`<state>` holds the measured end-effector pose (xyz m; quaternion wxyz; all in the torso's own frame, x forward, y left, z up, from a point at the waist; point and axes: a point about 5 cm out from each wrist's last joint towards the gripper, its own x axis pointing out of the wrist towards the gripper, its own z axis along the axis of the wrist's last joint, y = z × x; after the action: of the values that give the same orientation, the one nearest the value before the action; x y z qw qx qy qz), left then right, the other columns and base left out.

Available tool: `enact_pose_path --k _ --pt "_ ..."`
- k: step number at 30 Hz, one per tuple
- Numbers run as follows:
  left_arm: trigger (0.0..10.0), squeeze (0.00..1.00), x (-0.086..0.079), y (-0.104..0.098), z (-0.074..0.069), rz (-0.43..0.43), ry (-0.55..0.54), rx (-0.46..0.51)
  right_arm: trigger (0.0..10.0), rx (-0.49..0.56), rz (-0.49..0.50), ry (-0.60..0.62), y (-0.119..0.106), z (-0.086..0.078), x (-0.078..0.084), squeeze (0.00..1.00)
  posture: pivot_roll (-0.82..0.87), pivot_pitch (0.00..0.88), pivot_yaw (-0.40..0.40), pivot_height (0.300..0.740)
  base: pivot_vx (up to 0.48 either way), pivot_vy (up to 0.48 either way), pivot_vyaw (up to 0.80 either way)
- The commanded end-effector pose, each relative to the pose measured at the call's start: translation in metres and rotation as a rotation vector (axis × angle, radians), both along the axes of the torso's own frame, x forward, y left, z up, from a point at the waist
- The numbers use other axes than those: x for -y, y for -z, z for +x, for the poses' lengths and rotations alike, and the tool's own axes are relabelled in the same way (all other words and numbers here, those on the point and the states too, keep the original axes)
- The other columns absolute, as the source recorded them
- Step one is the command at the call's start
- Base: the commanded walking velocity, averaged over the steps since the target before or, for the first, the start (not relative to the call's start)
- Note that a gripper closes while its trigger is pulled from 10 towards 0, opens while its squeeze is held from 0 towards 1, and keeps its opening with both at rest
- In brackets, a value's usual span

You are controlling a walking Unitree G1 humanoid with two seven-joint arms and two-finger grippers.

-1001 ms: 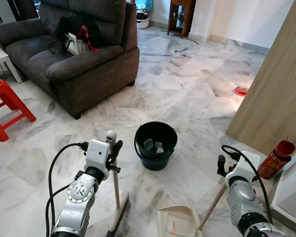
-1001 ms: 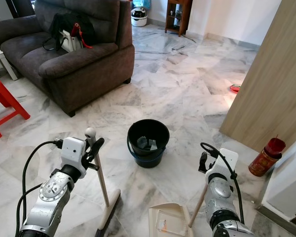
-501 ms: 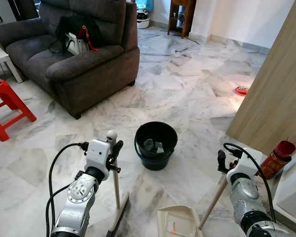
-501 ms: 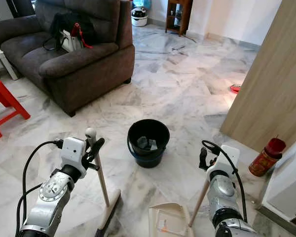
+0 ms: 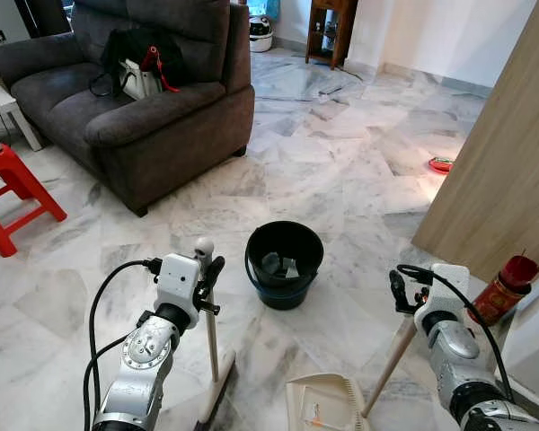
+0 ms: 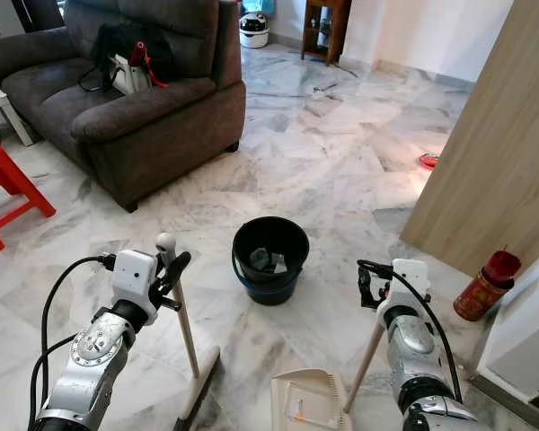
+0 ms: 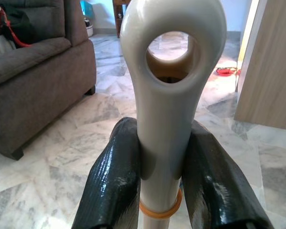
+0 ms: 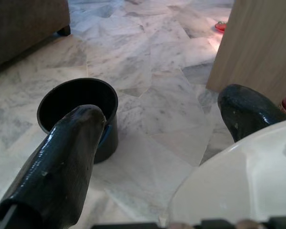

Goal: Sweep floor

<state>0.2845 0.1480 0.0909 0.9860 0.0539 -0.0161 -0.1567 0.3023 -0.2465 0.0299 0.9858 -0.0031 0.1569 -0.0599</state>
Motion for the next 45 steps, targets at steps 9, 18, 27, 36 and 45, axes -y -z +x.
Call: enact_pose_path --k 9,18,27,36,45 --pt "10.0 0.0 0.001 -0.01 0.002 0.007 0.016 0.037 10.0 -0.041 -0.068 -0.054 0.003 -0.002 0.001 0.0 0.13 0.0 -0.008 0.74 0.0 0.0 0.0" --pt "10.0 0.0 0.002 -0.009 0.002 0.006 0.018 0.033 10.0 -0.076 -0.079 0.053 0.007 -0.007 0.01 0.0 0.13 0.0 -0.007 0.74 0.0 0.0 0.0" --pt "10.0 0.0 0.002 -0.009 0.002 0.005 0.018 0.033 10.0 -0.079 -0.047 0.125 0.006 -0.006 0.014 0.0 0.13 0.0 -0.006 0.74 0.0 0.0 0.0" --pt "10.0 0.0 0.003 -0.008 0.001 0.006 0.024 0.028 10.0 -0.079 -0.057 0.14 0.003 -0.007 0.024 0.0 0.13 0.0 -0.005 0.74 0.0 0.0 0.0" --pt "10.0 0.0 0.004 -0.007 0.001 0.006 0.029 0.025 10.0 -0.082 -0.069 0.119 0.003 -0.008 0.025 0.0 0.13 0.0 -0.005 0.74 0.0 0.0 0.0"
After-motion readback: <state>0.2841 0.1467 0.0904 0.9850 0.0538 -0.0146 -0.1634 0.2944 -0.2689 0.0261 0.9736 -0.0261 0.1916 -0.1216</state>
